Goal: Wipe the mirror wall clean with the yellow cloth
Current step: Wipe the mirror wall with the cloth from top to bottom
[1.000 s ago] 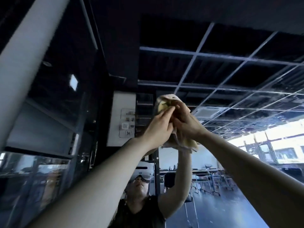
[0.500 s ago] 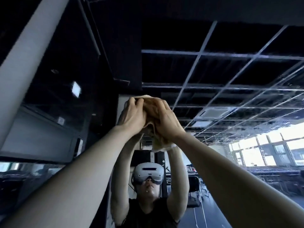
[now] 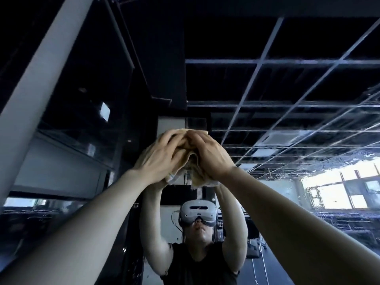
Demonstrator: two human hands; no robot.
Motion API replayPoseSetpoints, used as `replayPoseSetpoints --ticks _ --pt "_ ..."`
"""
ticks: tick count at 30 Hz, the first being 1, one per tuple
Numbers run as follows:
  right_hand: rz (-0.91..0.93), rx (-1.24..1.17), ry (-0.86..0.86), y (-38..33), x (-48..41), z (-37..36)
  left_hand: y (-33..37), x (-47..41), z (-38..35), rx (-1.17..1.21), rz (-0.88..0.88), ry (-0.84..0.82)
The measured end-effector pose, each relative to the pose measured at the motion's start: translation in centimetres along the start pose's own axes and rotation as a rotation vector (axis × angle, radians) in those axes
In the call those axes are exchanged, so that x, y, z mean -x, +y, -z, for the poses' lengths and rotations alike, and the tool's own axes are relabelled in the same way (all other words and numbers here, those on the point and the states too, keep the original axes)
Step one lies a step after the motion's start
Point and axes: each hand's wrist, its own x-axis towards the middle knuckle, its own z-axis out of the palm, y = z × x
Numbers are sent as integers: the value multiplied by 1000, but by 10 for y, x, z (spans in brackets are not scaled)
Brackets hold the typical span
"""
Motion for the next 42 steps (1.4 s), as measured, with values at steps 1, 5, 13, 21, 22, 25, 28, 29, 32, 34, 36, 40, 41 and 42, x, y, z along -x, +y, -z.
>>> replayPoseSetpoints --ticks 1,5,13,21,22,25,28,29,32,34,36,40,41,42 --pt "-21 81 40 1 1 -5 -6 0 -4 -15 52 -20" --pt "-131 150 132 -14 1 -19 1 1 -24 -32 135 17" --pt "3 104 -22 32 32 -1 55 -12 -61 -141 381 66" --pt "-268 88 219 108 91 49 144 -53 -94 -135 24 -123" --pt "-324 25 260 98 88 43 136 -50 -92 -173 -7 -137" --pt "-399 -16 297 63 81 19 101 -35 -81 -210 -102 -127" --pt "-320 69 263 27 87 -10 62 -3 -73 -193 -113 -64" --pt "-288 89 244 15 87 -20 50 12 -70 -180 -102 -37" --pt "-184 124 178 -17 78 -44 14 49 -56 -169 -54 10" --pt "-129 148 116 -30 61 -55 -12 56 -44 -211 -25 6" --pt "-66 145 55 -40 36 -63 -39 56 -33 -254 39 3" --pt "12 130 19 -65 7 -80 -64 72 -21 -269 192 35" --pt "24 135 39 -72 11 -84 -63 81 -21 -261 211 56" --pt "39 132 55 -78 21 -88 -60 94 -22 -253 223 68"
